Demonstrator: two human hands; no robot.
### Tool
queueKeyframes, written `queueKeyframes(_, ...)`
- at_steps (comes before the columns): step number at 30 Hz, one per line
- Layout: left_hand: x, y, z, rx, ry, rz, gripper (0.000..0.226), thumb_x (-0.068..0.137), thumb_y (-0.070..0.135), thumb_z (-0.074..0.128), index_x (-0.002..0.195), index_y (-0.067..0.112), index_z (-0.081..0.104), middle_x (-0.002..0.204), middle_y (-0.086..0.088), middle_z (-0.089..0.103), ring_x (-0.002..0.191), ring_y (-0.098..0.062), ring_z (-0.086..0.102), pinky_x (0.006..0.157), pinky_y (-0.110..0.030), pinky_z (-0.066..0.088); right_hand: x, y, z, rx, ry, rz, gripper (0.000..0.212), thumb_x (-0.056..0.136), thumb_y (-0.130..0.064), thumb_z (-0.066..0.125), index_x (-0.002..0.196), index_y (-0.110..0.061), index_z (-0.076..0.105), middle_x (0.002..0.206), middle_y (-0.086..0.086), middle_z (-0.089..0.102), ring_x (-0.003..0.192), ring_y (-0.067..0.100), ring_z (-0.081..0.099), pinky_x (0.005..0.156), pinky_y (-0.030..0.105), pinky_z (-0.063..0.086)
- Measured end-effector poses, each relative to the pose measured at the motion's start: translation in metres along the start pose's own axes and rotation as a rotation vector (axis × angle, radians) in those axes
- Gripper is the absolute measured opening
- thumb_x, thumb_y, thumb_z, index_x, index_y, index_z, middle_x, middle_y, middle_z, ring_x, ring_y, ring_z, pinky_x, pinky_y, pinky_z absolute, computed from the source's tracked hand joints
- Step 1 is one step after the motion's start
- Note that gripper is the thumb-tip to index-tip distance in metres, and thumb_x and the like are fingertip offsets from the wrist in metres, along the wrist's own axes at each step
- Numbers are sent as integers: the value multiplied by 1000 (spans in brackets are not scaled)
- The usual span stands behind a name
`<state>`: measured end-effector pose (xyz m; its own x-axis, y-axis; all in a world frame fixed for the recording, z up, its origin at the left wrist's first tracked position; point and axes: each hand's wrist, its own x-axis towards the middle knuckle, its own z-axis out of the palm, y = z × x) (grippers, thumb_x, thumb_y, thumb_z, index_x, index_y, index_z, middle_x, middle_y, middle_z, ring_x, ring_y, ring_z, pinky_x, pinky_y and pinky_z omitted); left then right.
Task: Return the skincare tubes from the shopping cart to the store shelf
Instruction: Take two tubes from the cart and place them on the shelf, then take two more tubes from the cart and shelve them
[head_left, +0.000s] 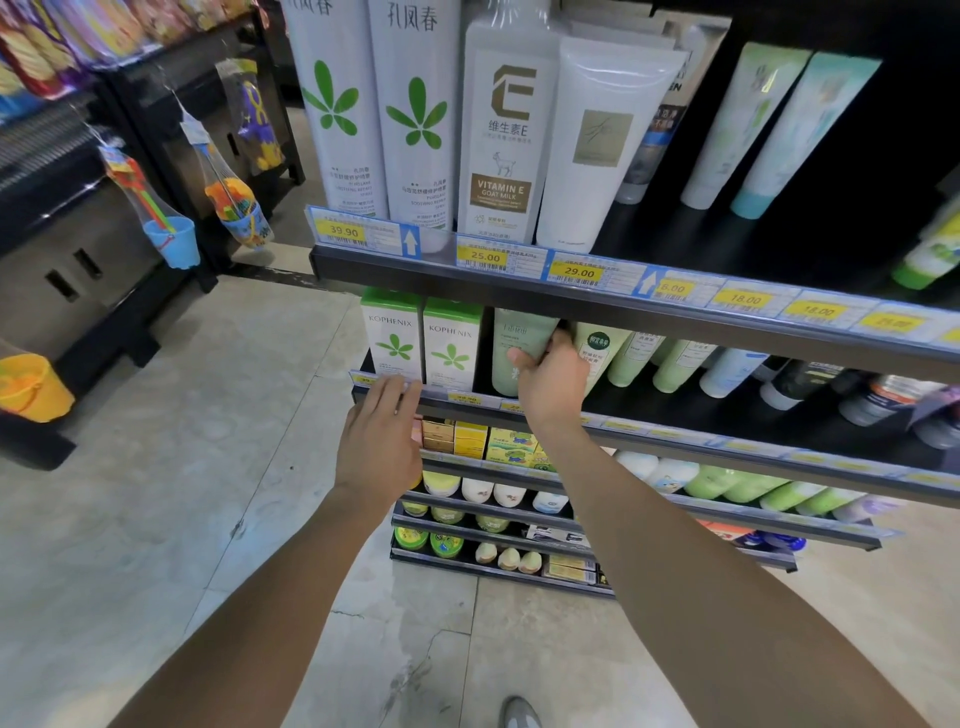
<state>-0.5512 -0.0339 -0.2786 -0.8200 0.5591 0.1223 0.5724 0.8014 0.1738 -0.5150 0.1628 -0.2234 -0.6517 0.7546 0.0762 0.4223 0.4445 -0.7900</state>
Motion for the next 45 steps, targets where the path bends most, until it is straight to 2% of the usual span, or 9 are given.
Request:
queueKeyframes(9, -1, 2, -5, 13, -11, 8, 75, 73, 14, 72, 140, 16, 40, 141, -4, 43, 137, -25, 36, 102, -40, 45, -10, 7, -1, 47, -35, 71, 37, 87, -30, 72, 113, -7, 59, 108, 9, 71, 102, 26, 66, 78, 29, 51)
queueKeyframes(13, -2, 2, -6, 28, -22, 4, 77, 73, 16, 73, 142, 17, 39, 142, -5, 42, 137, -25, 36, 104, -41, 44, -22, 7, -12, -4, -49, 76, 57, 91, -29, 68, 138, -4, 48, 121, 11, 66, 113, 25, 61, 80, 22, 41)
queueKeyframes(18, -5, 3, -17, 95, -47, -11, 67, 82, 24, 64, 144, 20, 39, 145, -2, 43, 136, -24, 37, 109, -41, 36, -46, 14, -39, -108, -20, -77, 51, 95, -33, 61, 139, -12, 49, 130, 6, 63, 117, 23, 61, 96, 37, 51)
queueKeyframes(23, -9, 14, -40, 208, -33, 27, 48, 85, 31, 55, 132, 19, 52, 125, -3, 59, 118, -26, 51, 99, -41, 40, -65, 43, -91, -549, 109, -398, 33, 90, -33, 64, 117, -14, 63, 104, 5, 70, 100, 30, 62, 79, 41, 50)
queueKeyframes(28, -10, 53, -66, 252, -31, 131, 40, 85, 33, 51, 122, 20, 59, 117, -2, 61, 112, -25, 53, 96, -41, 42, -80, 83, -156, -856, 50, -368, 32, 89, -33, 61, 115, -15, 61, 112, 7, 64, 105, 33, 57, 85, 44, 47)
queueKeyframes(32, -15, 112, -84, 263, -25, 213, 39, 84, 32, 51, 119, 19, 59, 116, -2, 60, 111, -25, 52, 94, -40, 40, -102, 124, -227, -959, 38, -243, 41, 92, -40, 56, 126, -18, 54, 127, 6, 57, 117, 31, 51, 94, 45, 44)
queueKeyframes(36, -22, 197, -92, 251, 7, 355, 40, 85, 35, 51, 122, 21, 59, 113, -1, 61, 109, -24, 55, 91, -40, 43, -127, 178, -315, -975, 120, -100, 48, 85, -37, 62, 127, -16, 57, 124, 10, 60, 114, 35, 55, 88, 47, 48)
queueKeyframes(40, -40, 309, -88, 222, 33, 493, 45, 89, 37, 48, 131, 23, 55, 119, 2, 60, 111, -22, 55, 90, -37, 44, -161, 237, -414, -930, 183, 47, 45, 84, -39, 60, 124, -19, 58, 121, 7, 62, 109, 33, 59, 79, 41, 51)
queueKeyframes(45, -95, 476, -70, 223, 11, 744, 36, 82, 36, 53, 115, 24, 63, 108, 4, 64, 97, -21, 61, 75, -36, 50, -214, 321, -546, -904, 244, 157, 45, 88, -43, 55, 127, -21, 53, 122, 3, 58, 110, 28, 56, 80, 40, 52)
